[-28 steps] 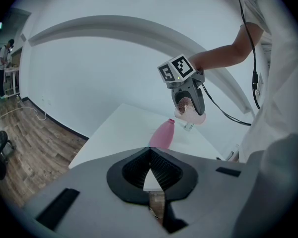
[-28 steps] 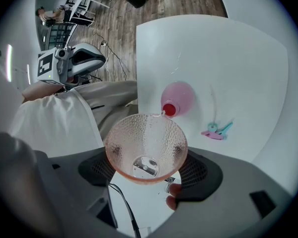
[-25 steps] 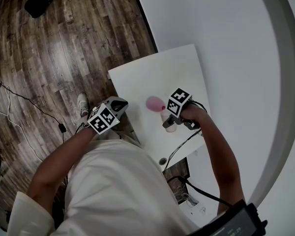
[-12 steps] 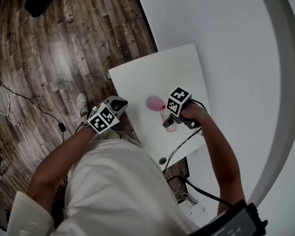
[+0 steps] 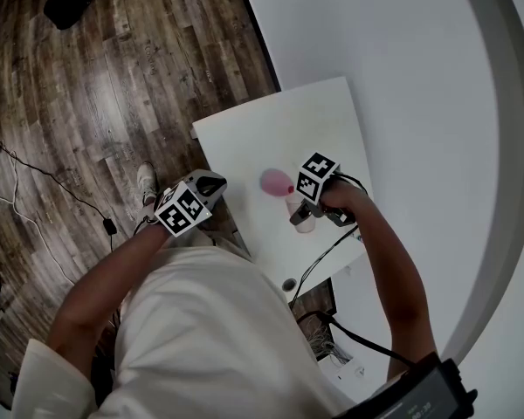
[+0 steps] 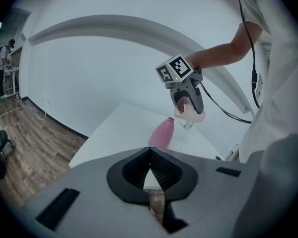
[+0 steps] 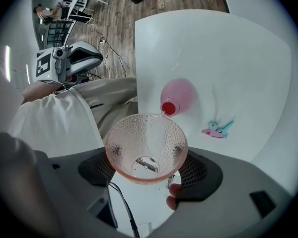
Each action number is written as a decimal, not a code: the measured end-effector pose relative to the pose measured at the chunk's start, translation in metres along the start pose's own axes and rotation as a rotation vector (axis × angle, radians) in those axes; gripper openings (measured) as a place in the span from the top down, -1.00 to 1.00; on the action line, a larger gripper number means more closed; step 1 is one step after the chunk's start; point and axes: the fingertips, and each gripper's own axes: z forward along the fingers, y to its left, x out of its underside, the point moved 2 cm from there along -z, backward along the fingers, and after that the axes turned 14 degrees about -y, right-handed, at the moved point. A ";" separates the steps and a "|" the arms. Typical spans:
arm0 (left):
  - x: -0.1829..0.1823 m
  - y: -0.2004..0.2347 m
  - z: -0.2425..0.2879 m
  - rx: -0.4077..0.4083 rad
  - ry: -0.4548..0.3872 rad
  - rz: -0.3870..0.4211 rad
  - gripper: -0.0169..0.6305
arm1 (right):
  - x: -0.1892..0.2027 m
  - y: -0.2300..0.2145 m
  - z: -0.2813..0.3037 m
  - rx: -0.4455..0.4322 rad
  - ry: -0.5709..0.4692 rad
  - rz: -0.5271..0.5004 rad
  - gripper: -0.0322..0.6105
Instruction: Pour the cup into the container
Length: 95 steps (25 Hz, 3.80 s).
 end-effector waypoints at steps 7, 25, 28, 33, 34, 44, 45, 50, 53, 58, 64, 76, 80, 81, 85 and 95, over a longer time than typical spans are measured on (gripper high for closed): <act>0.001 -0.001 0.001 -0.001 0.002 -0.001 0.91 | 0.000 -0.002 -0.002 -0.002 0.014 -0.001 -0.26; 0.008 0.001 -0.004 -0.012 0.001 -0.016 0.91 | -0.003 -0.003 -0.001 -0.016 0.091 -0.011 -0.26; 0.008 0.001 -0.004 -0.013 0.000 -0.017 0.91 | -0.002 -0.003 0.001 -0.021 0.104 -0.009 -0.26; 0.008 0.003 -0.005 -0.015 -0.004 -0.018 0.91 | -0.002 -0.002 0.004 -0.045 0.122 -0.001 -0.26; 0.008 0.003 -0.006 -0.016 -0.003 -0.018 0.91 | -0.001 -0.002 0.005 -0.052 0.126 0.003 -0.26; 0.012 0.002 -0.016 -0.033 -0.001 -0.023 0.91 | -0.001 -0.003 0.006 -0.098 0.204 0.020 -0.26; 0.012 0.001 -0.017 -0.034 -0.001 -0.023 0.91 | -0.001 -0.002 0.006 -0.108 0.219 0.022 -0.26; 0.013 0.009 -0.020 -0.040 -0.003 -0.029 0.91 | -0.010 -0.003 0.001 -0.131 0.283 0.025 -0.26; 0.016 0.013 -0.029 -0.049 0.005 -0.031 0.91 | -0.018 0.004 0.004 -0.151 0.295 0.022 -0.26; 0.002 0.009 -0.033 -0.027 0.012 -0.010 0.91 | -0.014 0.013 -0.004 -0.170 0.271 0.032 -0.26; -0.038 0.018 -0.010 0.016 0.046 0.017 0.91 | -0.023 -0.003 -0.033 -0.236 0.142 0.045 -0.26; -0.127 -0.023 0.020 0.064 -0.109 -0.061 0.91 | 0.004 0.003 -0.050 -0.227 -0.570 0.093 -0.26; -0.140 -0.044 0.036 0.083 -0.118 -0.034 0.91 | 0.024 -0.006 -0.051 -0.114 -0.770 0.106 -0.26; -0.142 -0.049 0.040 0.085 -0.119 -0.028 0.91 | 0.028 -0.008 -0.051 -0.082 -0.811 0.104 -0.26; -0.146 -0.067 0.049 0.077 -0.126 -0.026 0.91 | 0.041 -0.010 -0.053 0.021 -0.962 0.095 -0.26; -0.149 -0.105 0.059 0.040 -0.121 0.047 0.91 | 0.070 0.010 -0.078 0.236 -1.319 0.033 -0.26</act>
